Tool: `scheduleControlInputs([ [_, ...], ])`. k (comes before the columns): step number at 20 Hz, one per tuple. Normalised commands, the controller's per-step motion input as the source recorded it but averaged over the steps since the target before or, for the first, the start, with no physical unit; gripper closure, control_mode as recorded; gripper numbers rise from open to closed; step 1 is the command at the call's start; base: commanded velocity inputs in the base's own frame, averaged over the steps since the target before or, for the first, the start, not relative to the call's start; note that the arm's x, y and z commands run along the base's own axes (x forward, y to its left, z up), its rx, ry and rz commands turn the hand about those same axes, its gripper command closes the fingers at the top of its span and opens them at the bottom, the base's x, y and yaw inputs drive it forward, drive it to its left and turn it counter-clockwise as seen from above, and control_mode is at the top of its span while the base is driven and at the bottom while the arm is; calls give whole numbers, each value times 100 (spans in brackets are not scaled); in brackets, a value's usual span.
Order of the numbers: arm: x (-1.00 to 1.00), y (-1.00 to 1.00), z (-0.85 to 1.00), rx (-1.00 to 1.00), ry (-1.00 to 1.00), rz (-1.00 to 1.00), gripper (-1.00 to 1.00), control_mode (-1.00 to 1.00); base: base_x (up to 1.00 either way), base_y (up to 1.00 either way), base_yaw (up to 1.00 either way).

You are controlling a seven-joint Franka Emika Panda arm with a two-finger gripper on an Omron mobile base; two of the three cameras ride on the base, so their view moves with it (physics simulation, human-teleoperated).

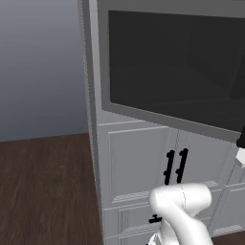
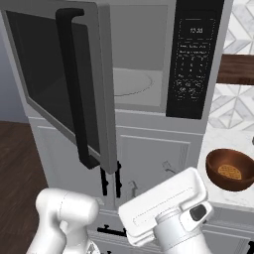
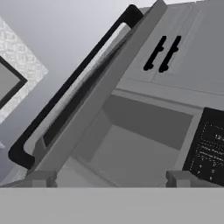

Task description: Open the microwave, place the bowl with waffle inside the microwave, then close the microwave door and turn it on.

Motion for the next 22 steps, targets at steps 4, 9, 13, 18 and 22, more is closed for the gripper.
scheduleControlInputs([
  [4,45,-8,-6,-2,-22,9,-100,-100,0,0,0],
  [9,62,0,0,-4,-19,11,-100,-100,0,0,0],
  [13,54,0,0,-10,-22,13,-100,-100,0,0,0],
  [18,35,0,0,-12,-22,12,-100,-100,0,0,0],
  [22,0,6,5,-18,-26,10,-100,-100,0,0,0],
])
